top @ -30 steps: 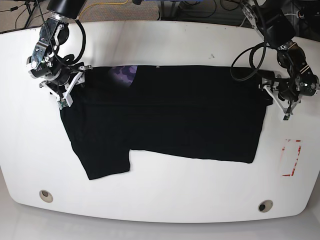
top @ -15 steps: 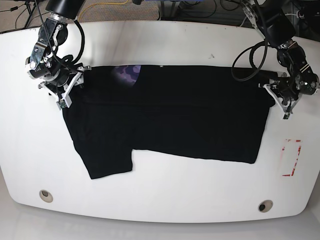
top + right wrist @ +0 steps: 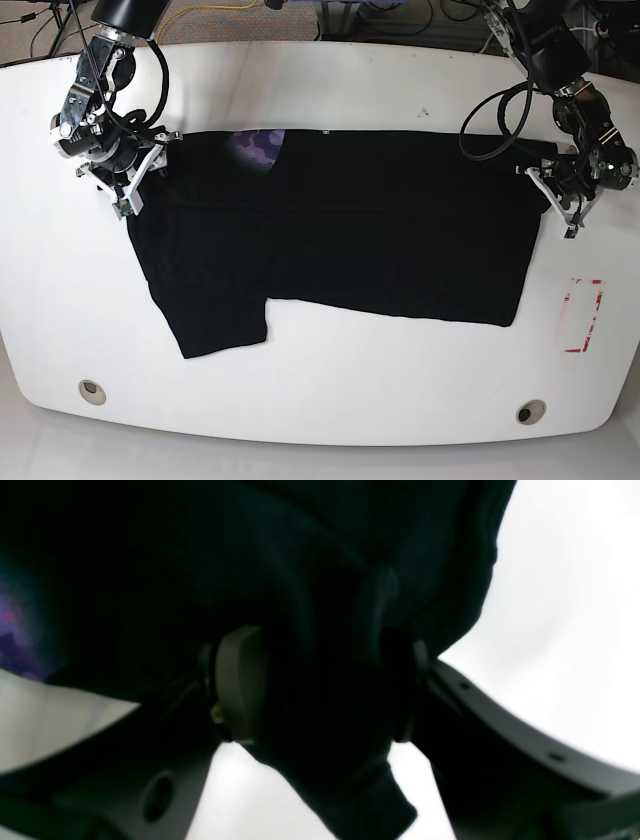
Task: Layout the t-shirt on the table in an organized manner, then fold the t-shirt properly
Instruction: 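Hold the edge with both grippers and pull them apart to tension it, then hold the t-shirt edge taut between both grippers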
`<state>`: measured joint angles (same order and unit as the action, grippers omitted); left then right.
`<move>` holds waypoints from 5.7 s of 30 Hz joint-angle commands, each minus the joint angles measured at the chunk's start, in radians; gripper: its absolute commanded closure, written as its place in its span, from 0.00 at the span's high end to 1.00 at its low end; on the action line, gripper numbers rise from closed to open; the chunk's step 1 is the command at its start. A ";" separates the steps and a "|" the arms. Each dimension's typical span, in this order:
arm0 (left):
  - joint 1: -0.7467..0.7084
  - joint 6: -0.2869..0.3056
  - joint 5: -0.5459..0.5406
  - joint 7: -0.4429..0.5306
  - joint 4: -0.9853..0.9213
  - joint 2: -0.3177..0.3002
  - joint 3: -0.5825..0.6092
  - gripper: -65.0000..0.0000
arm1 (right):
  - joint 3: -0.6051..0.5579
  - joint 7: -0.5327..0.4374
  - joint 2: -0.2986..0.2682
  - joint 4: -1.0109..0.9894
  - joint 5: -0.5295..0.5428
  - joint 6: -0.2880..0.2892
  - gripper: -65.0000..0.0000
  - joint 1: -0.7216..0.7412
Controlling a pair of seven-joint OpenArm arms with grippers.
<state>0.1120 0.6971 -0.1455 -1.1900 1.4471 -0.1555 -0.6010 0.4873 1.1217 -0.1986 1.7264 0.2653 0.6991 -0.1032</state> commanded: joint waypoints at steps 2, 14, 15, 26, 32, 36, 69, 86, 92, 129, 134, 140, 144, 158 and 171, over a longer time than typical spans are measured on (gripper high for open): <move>0.015 0.001 0.001 0.005 0.082 -0.016 -0.001 0.04 | 0.003 -0.016 -0.012 0.020 0.009 -0.001 0.53 0.010; 0.015 0.001 0.001 0.000 0.102 -0.019 0.000 0.11 | 0.003 -0.016 -0.011 0.020 0.009 -0.001 0.53 0.012; 0.015 0.001 0.002 0.000 0.102 -0.019 0.000 0.15 | 0.003 -0.016 -0.011 0.020 0.009 -0.001 0.53 0.012; -0.010 0.001 0.002 0.000 0.106 -0.019 0.000 0.25 | 0.003 -0.016 -0.011 0.020 0.009 -0.001 0.53 0.012; -0.008 0.001 0.004 0.000 0.099 -0.019 0.000 0.17 | 0.003 -0.016 -0.011 0.020 0.009 -0.001 0.53 0.012; -0.007 0.001 0.004 0.003 0.097 -0.020 -0.001 0.18 | 0.003 -0.016 -0.011 0.020 0.009 -0.001 0.53 0.012; 0.087 0.001 -0.228 0.046 -0.234 -0.129 -0.142 0.60 | 0.004 -0.016 -0.012 0.020 0.010 -0.001 0.53 0.004; 0.102 0.001 -0.263 0.063 -0.237 -0.121 -0.118 0.41 | 0.004 -0.016 -0.009 0.020 0.010 -0.001 0.53 0.004; 0.110 0.001 -0.268 0.071 -0.236 -0.121 -0.076 0.38 | 0.004 -0.016 -0.009 0.020 0.010 -0.001 0.53 0.004; 0.105 0.001 -0.268 0.026 -0.208 -0.131 -0.070 0.17 | 0.004 -0.016 -0.009 0.020 0.010 -0.001 0.53 0.007; 0.068 0.001 -0.268 0.012 -0.119 -0.129 -0.069 0.17 | 0.004 -0.016 -0.009 0.020 0.010 -0.001 0.53 0.009; 0.058 0.001 -0.268 0.005 -0.082 -0.126 -0.069 0.17 | 0.004 -0.016 -0.009 0.020 0.010 -0.001 0.53 0.010; 0.056 0.001 -0.263 0.005 -0.084 -0.126 -0.069 0.17 | 0.004 -0.016 -0.009 0.019 0.010 -0.001 0.53 0.010; 0.056 0.001 -0.265 0.005 -0.085 -0.126 -0.003 0.17 | 0.004 -0.016 -0.009 0.019 0.010 -0.001 0.53 0.010; 0.042 0.001 -0.262 0.009 -0.085 -0.121 0.000 0.00 | 0.004 -0.016 -0.009 0.020 0.010 -0.001 0.53 0.009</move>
<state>0.1371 0.6968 -0.3962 -1.1961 1.3449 -0.2592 -0.5991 0.4870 1.1217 -0.1940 1.7267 0.2657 0.6991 -0.1036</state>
